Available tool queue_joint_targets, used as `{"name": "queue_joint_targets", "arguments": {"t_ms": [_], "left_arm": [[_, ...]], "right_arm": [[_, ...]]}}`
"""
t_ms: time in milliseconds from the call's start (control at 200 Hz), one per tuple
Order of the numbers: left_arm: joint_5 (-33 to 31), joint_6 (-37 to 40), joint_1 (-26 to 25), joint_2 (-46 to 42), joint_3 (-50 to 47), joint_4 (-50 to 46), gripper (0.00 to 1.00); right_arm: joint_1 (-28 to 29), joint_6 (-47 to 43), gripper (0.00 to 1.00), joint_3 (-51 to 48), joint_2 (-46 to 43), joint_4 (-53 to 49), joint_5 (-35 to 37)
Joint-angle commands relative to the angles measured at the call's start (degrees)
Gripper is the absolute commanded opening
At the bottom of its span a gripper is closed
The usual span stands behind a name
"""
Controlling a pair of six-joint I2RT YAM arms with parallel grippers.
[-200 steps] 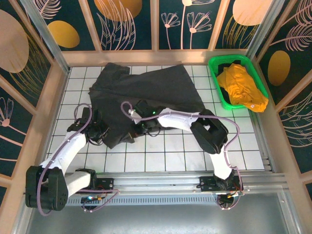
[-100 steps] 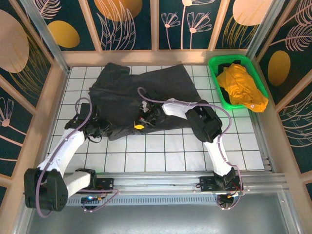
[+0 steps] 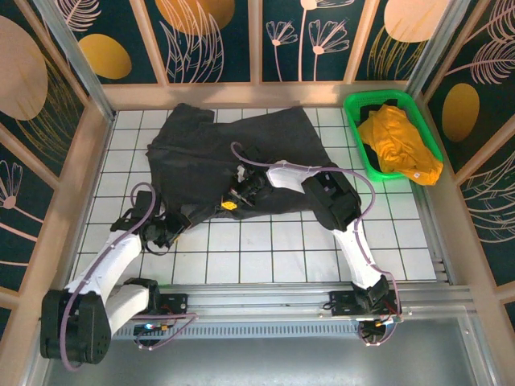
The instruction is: Fold and stack the t-shirts
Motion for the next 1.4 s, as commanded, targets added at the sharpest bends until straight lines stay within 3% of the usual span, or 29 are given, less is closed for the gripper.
{"name": "queue_joint_targets", "arguments": {"t_ms": [0,235,380,571,971,1066,1211,1396], "left_arm": [[-2.2,3.0,-0.2,2.9,-0.1,5.4,0.48],[-2.2,4.6,-0.2,10.2,0.7,11.3,0.46],[0.1,4.4,-0.2,12.0,-0.1,14.5,0.39],[-2.0,2.8,-0.2,10.2,1.5,12.3,0.00],[-4.3,-5.1,-0.2,-2.8,4.8,-4.5,0.00],[-4.5,-5.7,-0.2,-3.4,7.1,-11.4,0.00],[-7.5,-7.7,-0.2,-6.0,12.6,-23.5,0.00],[-10.9,-13.6,-0.2,-12.4,14.0,-36.8,0.00]], "right_arm": [[-0.2,0.1,0.00,1.4,0.9,-2.1,-1.1],[-0.2,0.1,0.00,1.1,0.9,-2.0,-1.3],[-0.3,0.0,0.00,0.8,0.9,-1.8,-1.5],[-0.3,-1.2,0.00,1.6,0.7,-3.1,-1.4],[-0.1,-12.7,0.00,2.4,-3.1,-11.1,0.3],[-0.2,-16.9,0.15,0.7,-6.3,-13.0,2.9],[-1.2,-20.4,0.32,-7.6,-16.8,-9.6,11.3],[-7.2,-17.7,0.38,-23.8,-33.8,-5.7,27.9]]}}
